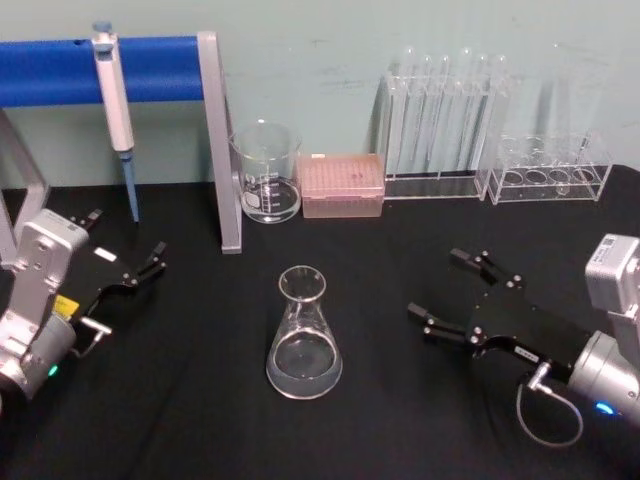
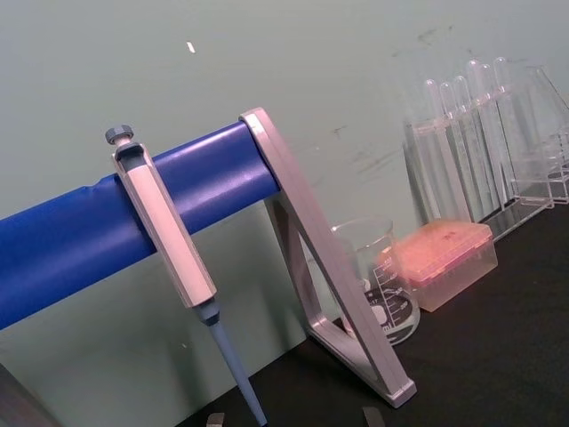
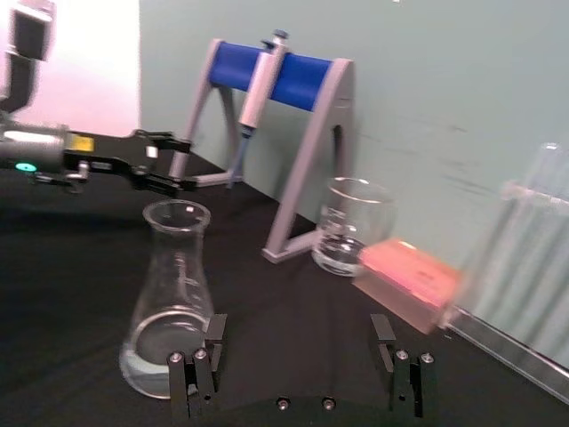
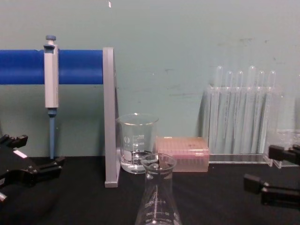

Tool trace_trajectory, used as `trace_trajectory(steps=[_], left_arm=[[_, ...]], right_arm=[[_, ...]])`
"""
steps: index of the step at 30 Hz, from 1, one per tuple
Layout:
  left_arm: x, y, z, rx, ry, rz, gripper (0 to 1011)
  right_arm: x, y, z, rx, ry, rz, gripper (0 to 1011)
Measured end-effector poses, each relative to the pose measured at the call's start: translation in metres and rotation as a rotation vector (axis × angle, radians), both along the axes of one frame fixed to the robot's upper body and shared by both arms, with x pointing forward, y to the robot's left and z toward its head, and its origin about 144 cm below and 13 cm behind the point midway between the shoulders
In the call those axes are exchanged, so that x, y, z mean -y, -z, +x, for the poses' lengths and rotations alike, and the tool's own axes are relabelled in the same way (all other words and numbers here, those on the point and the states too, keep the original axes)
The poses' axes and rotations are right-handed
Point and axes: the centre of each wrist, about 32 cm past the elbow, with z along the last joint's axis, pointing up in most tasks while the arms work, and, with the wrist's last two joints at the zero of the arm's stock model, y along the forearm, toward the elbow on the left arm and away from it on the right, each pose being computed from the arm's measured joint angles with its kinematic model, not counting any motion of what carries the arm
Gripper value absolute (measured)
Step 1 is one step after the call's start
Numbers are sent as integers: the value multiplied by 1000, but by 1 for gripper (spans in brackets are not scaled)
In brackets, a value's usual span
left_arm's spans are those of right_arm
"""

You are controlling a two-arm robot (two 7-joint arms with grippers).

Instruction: Grasp the erlenmeyer flask with one hand, shake it three times, then place it back.

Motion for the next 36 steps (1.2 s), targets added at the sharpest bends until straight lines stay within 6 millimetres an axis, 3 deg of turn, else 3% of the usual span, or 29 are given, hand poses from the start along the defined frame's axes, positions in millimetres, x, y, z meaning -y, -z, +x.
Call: trace_trajectory(steps=[14,36], left_arm=[[0,0,0,0,0,0,1001],[0,0,0,0,0,0,1001]], right_arm=[[-14,6,12,-31,-118,37,1000],[-39,12,47,-112,-232,81,1000]])
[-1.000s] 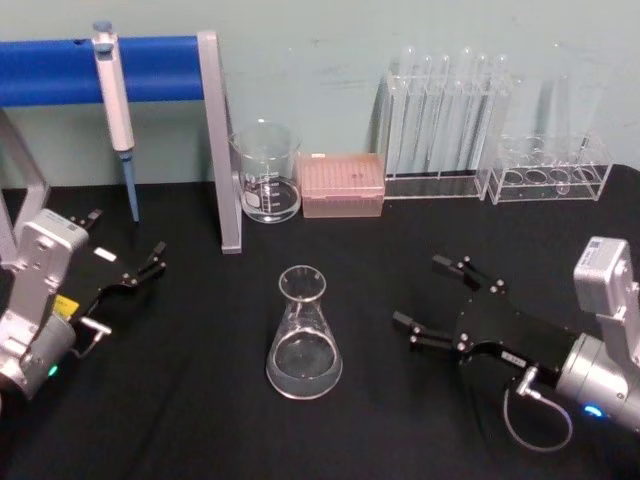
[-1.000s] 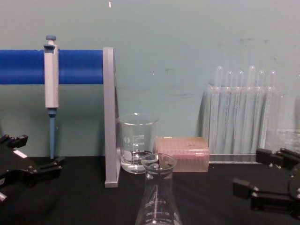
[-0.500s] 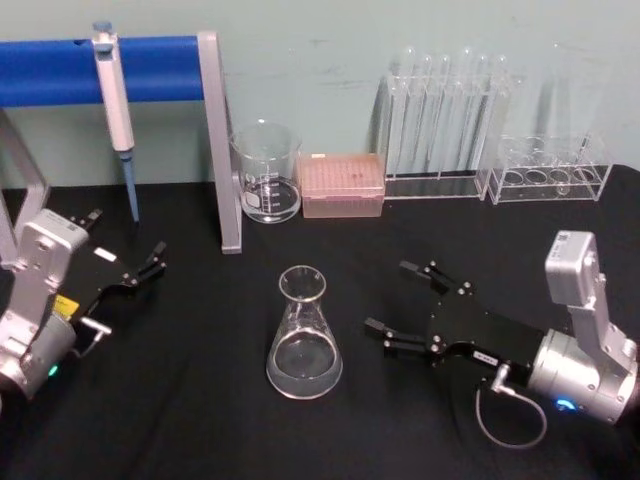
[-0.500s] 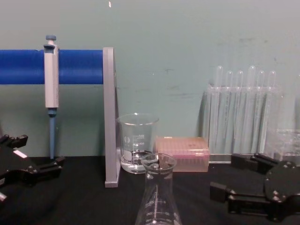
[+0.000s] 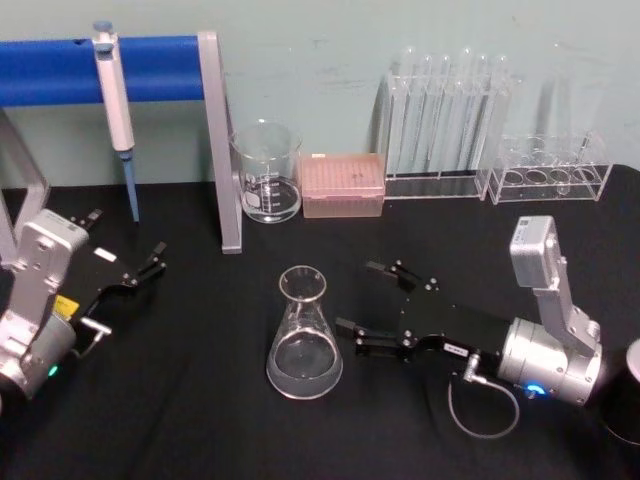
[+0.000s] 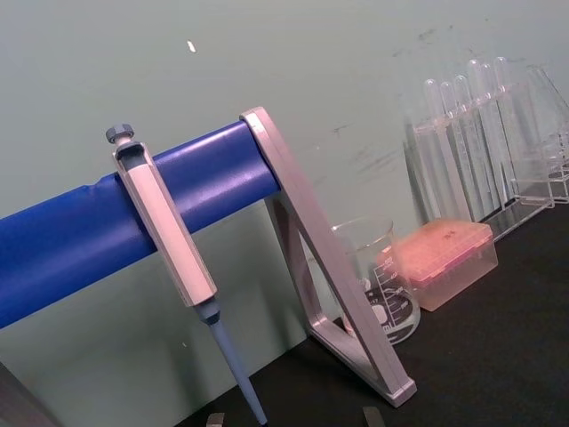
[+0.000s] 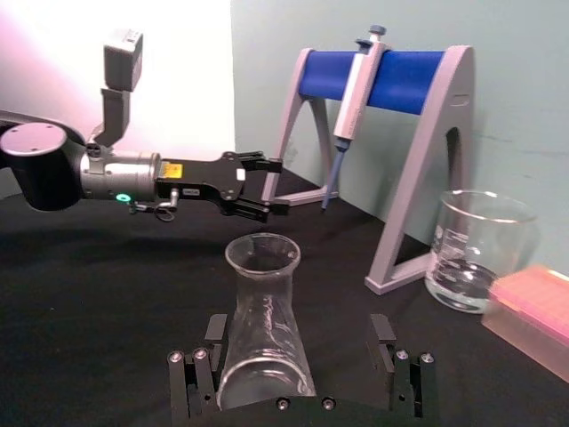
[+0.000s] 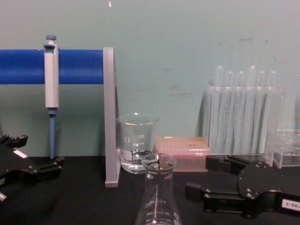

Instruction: Grasp the erlenmeyer flask with one hand, shake it three times, then place it back.

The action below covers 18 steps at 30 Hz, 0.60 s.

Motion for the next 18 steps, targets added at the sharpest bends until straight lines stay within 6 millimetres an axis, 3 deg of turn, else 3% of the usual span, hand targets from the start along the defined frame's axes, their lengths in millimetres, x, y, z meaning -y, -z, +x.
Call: trace_trajectory(steps=[18], left_arm=[[0,0,0,0,0,0,1001]], right_arm=[[-22,2,24,-27,-102,14,1000]])
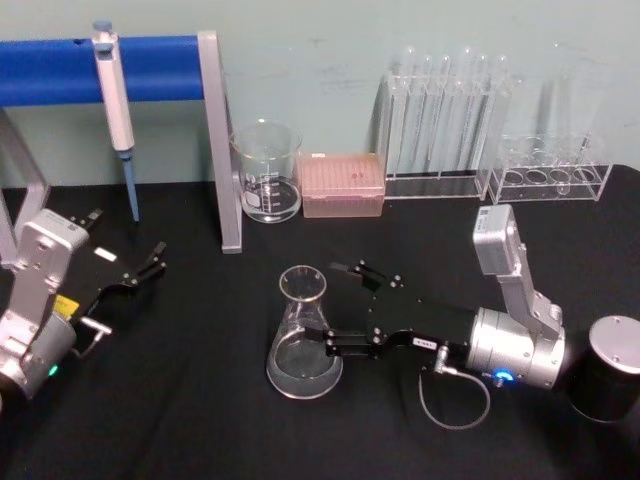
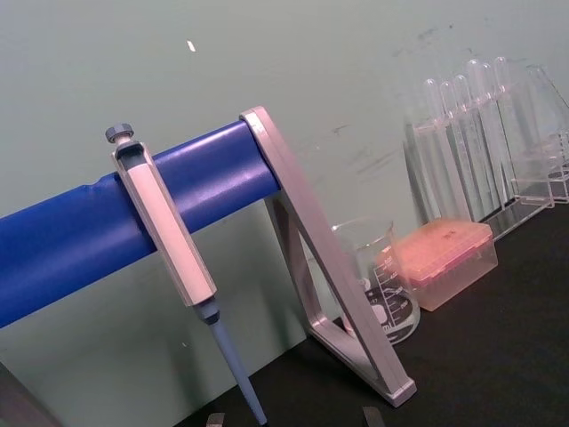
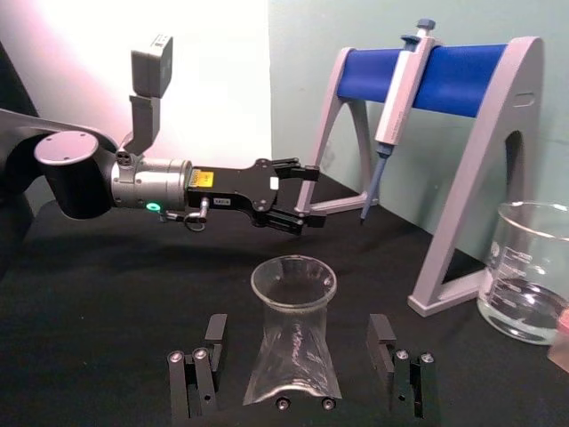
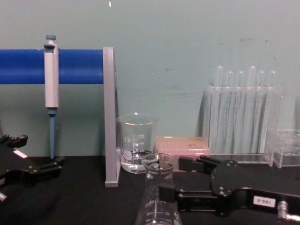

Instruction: Grasp the erlenmeyer flask with one hand, shake it three times, then place it back.

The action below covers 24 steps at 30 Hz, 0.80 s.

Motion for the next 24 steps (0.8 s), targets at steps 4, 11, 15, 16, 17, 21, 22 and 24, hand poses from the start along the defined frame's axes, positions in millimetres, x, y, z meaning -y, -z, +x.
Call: trace_trajectory(steps=[4,11,15,16,17,21,22,24], left_arm=[[0,0,0,0,0,0,1001],[0,0,0,0,0,0,1001],[0,0,0,0,0,0,1001],[0,0,0,0,0,0,1001],[0,0,0,0,0,0,1001],[0,0,0,0,0,0,1001],[0,0,0,0,0,0,1001],[0,0,0,0,0,0,1001]], right_arm=[[-5,0,5,1,-16,2,1000],[-11,0,11,2,-39,1,1000],[-14,-1,14,5,-47,2,1000],[-14,-1,15,6,-47,2,1000],[-15,-1,16,6,-49,2,1000],[-16,-1,18,7,-52,1,1000],[-17,-1,19,6,-53,0,1000],[-18,0,20,5,-55,-1,1000]])
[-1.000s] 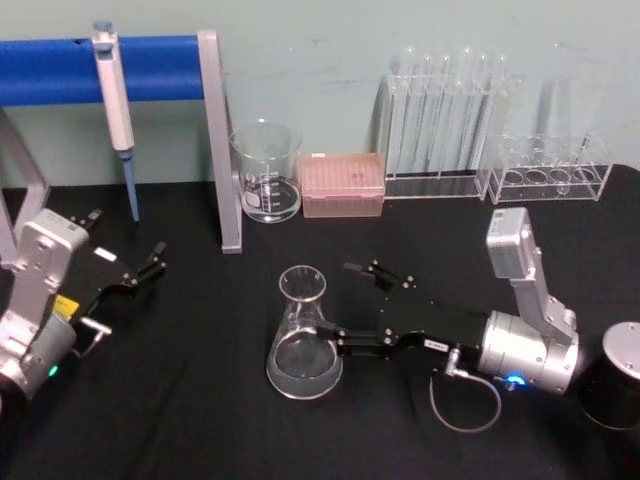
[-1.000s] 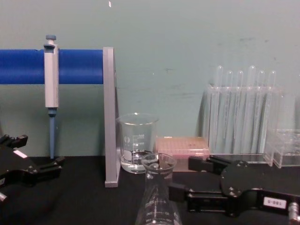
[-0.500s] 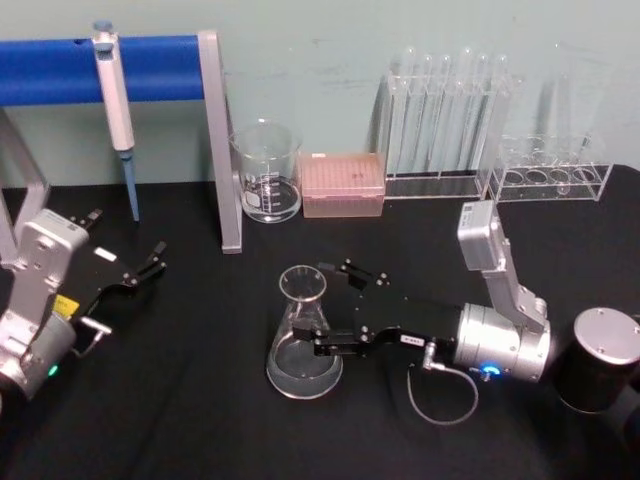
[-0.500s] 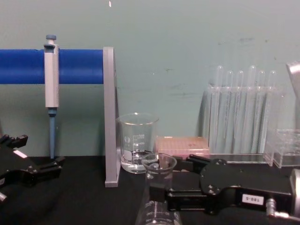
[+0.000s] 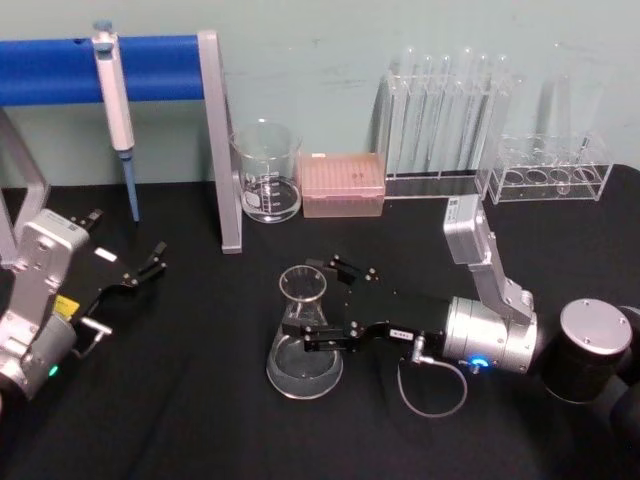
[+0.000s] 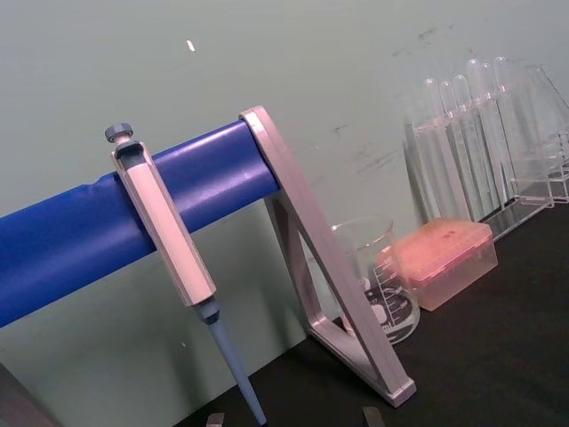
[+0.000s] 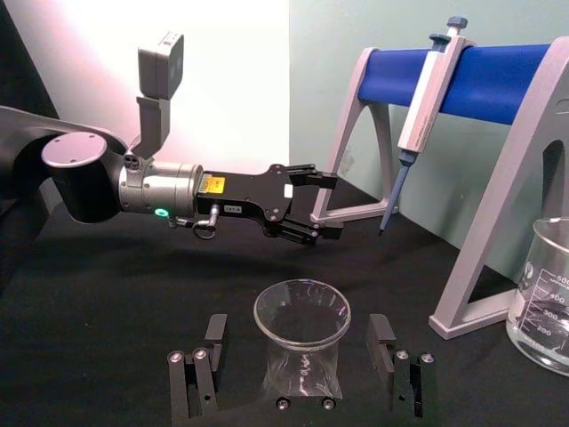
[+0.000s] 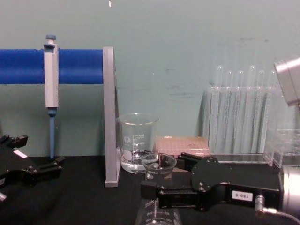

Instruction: Grasp the erlenmeyer flask with one hand, shake it three times, then place it back.

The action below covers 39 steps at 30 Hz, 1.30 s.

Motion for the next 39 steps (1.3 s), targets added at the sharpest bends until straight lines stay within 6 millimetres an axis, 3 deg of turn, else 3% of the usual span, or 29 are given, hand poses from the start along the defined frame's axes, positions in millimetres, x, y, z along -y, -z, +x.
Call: trace_trajectory(steps=[39], left_arm=[[0,0,0,0,0,0,1001]], right_arm=[[-4,1,9,-5,-16,-21,1000]])
